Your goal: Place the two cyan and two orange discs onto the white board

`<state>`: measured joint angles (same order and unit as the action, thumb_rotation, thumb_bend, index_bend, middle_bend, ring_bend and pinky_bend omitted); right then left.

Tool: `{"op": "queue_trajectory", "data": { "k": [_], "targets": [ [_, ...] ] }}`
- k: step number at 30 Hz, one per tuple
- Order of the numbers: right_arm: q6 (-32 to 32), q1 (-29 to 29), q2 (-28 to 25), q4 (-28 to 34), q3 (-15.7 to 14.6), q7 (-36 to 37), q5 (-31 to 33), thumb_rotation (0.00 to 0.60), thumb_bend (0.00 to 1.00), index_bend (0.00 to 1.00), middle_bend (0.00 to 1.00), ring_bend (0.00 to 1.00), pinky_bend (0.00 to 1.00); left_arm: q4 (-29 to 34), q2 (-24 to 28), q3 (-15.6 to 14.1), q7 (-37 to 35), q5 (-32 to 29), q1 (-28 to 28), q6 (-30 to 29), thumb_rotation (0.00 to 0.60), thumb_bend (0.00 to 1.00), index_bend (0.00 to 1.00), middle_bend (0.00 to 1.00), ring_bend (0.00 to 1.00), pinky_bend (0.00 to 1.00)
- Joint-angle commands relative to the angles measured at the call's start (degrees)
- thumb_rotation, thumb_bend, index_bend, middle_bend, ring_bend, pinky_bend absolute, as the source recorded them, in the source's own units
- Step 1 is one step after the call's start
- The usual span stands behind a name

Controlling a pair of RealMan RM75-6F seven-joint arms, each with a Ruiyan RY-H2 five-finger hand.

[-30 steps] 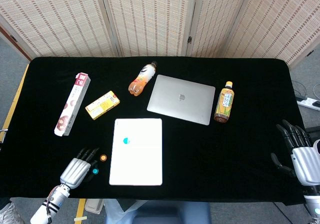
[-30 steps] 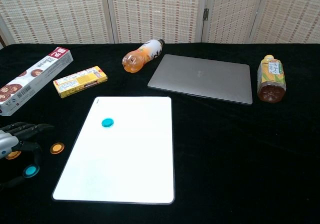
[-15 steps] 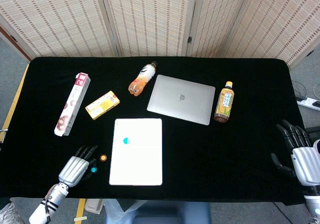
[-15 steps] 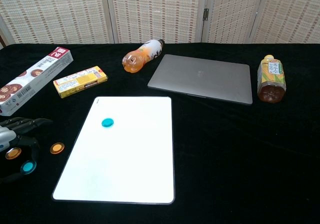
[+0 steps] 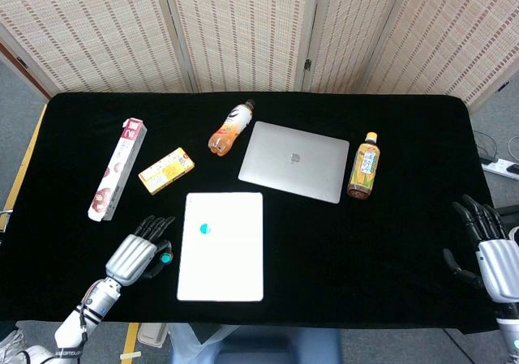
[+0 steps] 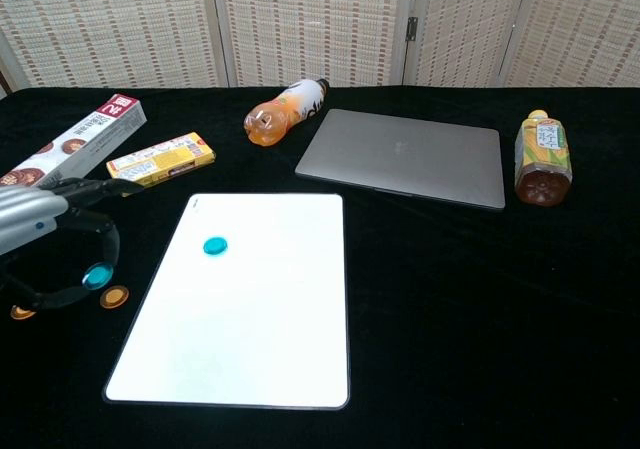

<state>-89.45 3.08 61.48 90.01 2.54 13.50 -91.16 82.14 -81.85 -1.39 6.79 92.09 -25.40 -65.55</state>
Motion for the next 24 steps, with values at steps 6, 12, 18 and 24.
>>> {"op": "queue_trajectory", "data": {
  "k": [6, 12, 18, 24],
  "targets": [
    [-0.1, -0.3, 0.1, -0.6, 0.0, 0.7, 0.4, 0.6, 0.43, 0.0, 0.0, 0.0, 0.0, 1.5, -1.7, 5.5, 2.4, -4.5, -7.1, 8.3, 0.6, 0.41, 0.51, 0.01, 0.0, 0.0],
    [-0.1, -0.5, 0.2, -1.0, 0.0, 1.0, 0.7, 0.6, 0.43, 0.0, 0.0, 0.0, 0.0, -2.1, -5.0, 7.9, 4.5, -10.3, -10.7, 14.0, 0.6, 0.41, 0.5, 0.01, 0.0, 0.0],
    [0.0, -0.5, 0.1, -0.9, 0.0, 1.0, 0.8, 0.6, 0.43, 0.0, 0.0, 0.0, 0.0, -5.4, -7.0, 9.0, 5.9, -15.0, -12.8, 17.3, 0.6, 0.41, 0.49, 0.01, 0.0, 0.0],
    [0.2, -0.4, 0.2, -0.8, 0.1, 0.8, 0.9, 0.6, 0.43, 0.0, 0.0, 0.0, 0.0, -7.5, -8.4, 9.3, 6.6, -17.9, -14.0, 18.7, 0.6, 0.41, 0.49, 0.01, 0.0, 0.0]
  ]
}}
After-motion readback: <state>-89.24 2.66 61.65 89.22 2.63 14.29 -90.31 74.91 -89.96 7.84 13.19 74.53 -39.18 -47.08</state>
